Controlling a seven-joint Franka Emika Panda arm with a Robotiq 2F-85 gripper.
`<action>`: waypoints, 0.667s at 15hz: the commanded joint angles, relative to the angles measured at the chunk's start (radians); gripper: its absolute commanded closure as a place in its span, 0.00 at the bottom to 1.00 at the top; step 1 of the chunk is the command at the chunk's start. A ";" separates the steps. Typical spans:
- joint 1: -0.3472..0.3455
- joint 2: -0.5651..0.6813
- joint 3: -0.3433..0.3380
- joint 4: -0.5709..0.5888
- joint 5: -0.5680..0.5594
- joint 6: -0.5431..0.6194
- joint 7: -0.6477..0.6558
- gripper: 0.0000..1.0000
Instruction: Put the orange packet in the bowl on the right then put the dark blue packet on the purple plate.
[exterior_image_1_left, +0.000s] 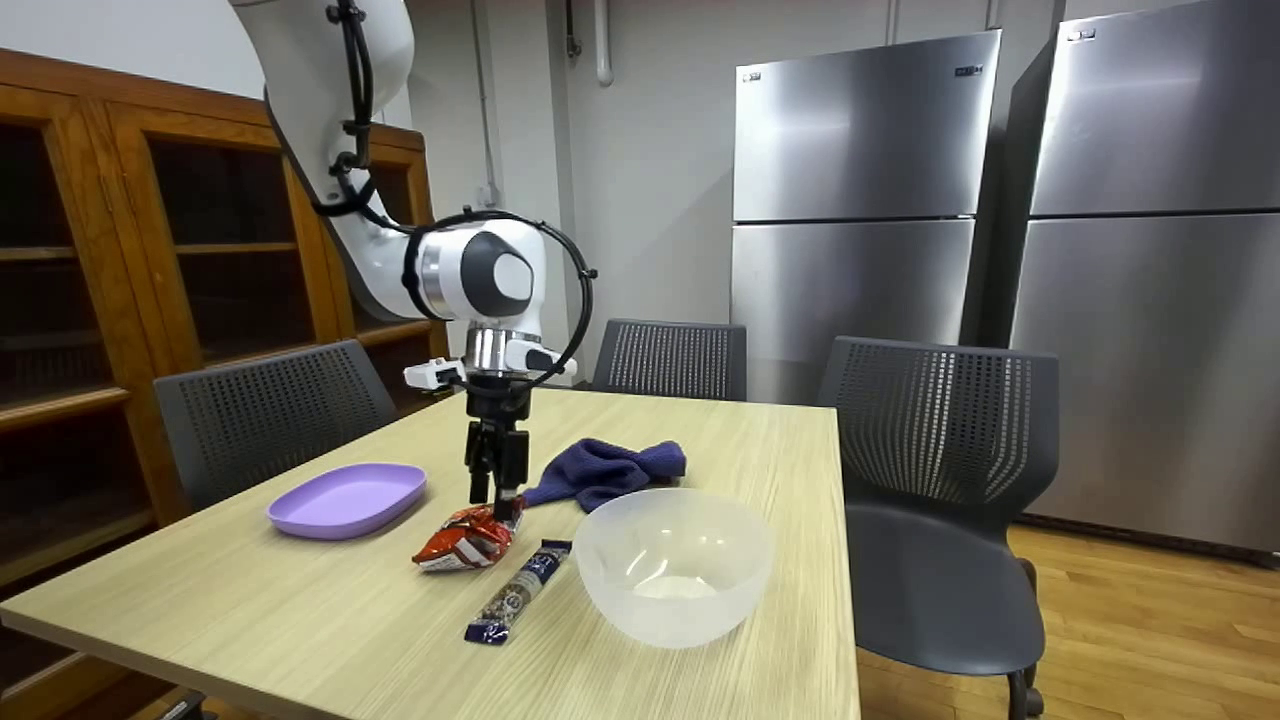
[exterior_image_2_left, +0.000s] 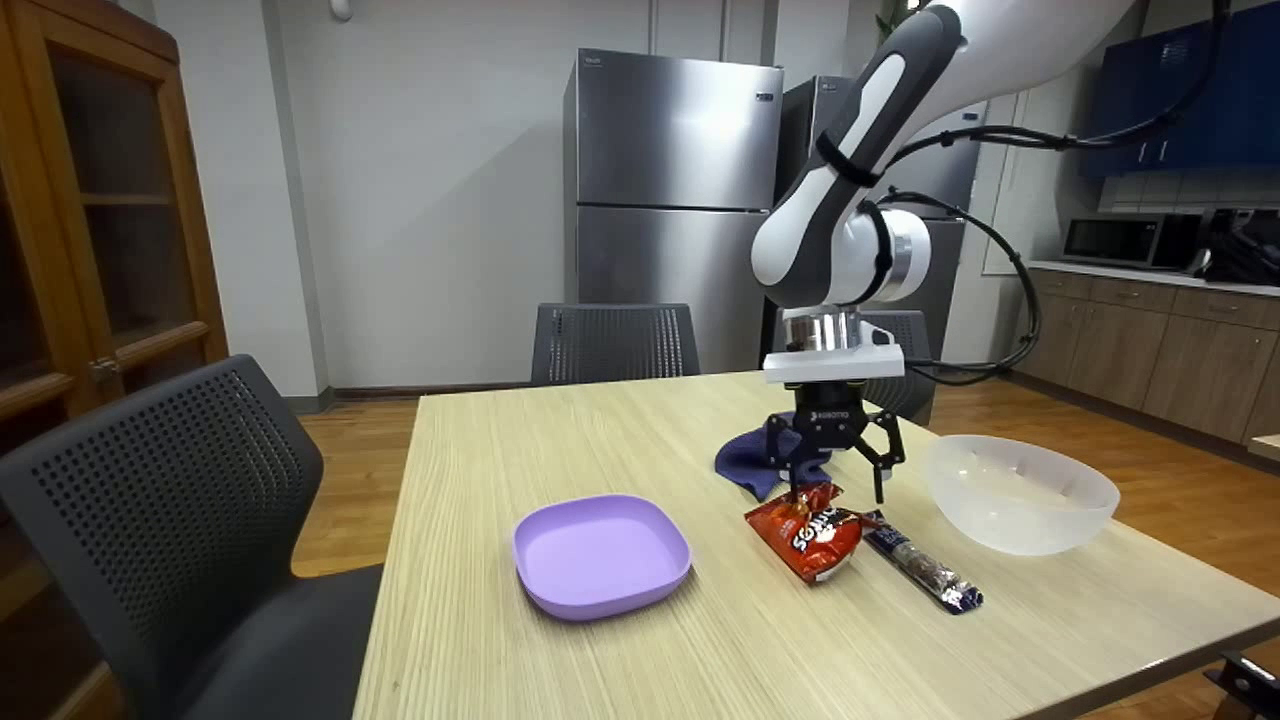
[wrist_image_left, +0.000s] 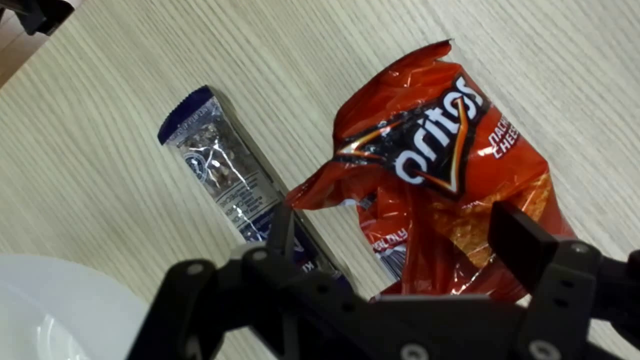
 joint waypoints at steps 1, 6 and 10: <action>0.014 0.037 -0.015 0.034 -0.007 0.024 0.068 0.00; 0.014 0.053 -0.018 0.047 -0.008 0.025 0.093 0.00; 0.015 0.060 -0.016 0.053 -0.007 0.023 0.106 0.42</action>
